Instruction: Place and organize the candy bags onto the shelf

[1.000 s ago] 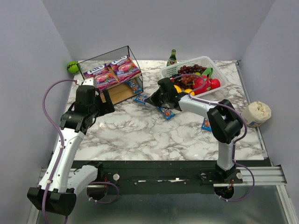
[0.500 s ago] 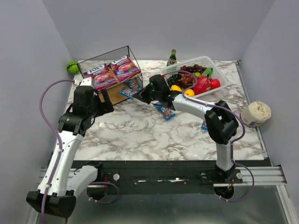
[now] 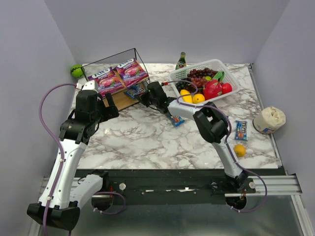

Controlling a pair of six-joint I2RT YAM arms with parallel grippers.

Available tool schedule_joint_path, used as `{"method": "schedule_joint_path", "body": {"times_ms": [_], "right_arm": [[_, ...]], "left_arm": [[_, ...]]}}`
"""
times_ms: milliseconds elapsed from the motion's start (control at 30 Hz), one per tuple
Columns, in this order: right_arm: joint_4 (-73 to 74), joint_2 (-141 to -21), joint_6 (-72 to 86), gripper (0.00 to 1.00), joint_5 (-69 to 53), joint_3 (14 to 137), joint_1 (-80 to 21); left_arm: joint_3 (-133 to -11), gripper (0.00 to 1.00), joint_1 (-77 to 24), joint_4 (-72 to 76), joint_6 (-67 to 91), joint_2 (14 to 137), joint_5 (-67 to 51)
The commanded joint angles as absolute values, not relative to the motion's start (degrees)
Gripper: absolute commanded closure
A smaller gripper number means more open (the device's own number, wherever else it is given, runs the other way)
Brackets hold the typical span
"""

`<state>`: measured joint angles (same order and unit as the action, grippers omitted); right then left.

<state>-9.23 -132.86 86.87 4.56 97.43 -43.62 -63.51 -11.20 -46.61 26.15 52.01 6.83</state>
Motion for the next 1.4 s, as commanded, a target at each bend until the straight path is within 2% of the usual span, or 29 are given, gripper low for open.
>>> {"method": "schedule_joint_path", "body": {"times_ms": [0,300,900,1367], "right_arm": [[-11.00,-136.84,93.50,0.99,11.07,103.62,-44.30],[-4.76,-140.01,99.84,0.99,12.83,106.79,-45.09],[4.21,-139.83,106.96,0.96,10.89,105.29,-46.41],[5.01,-138.52,112.41,0.96,15.11,101.95,-46.50]], "left_arm": [[-64.86,0.01,-10.99,-47.64,25.84,51.86,7.91],[-65.48,0.01,-10.90,-47.55,25.31,52.38,8.79],[-64.25,0.01,-10.90,-47.20,25.58,52.65,8.79],[-64.16,0.01,-10.90,-47.46,25.31,52.56,8.79]]}}
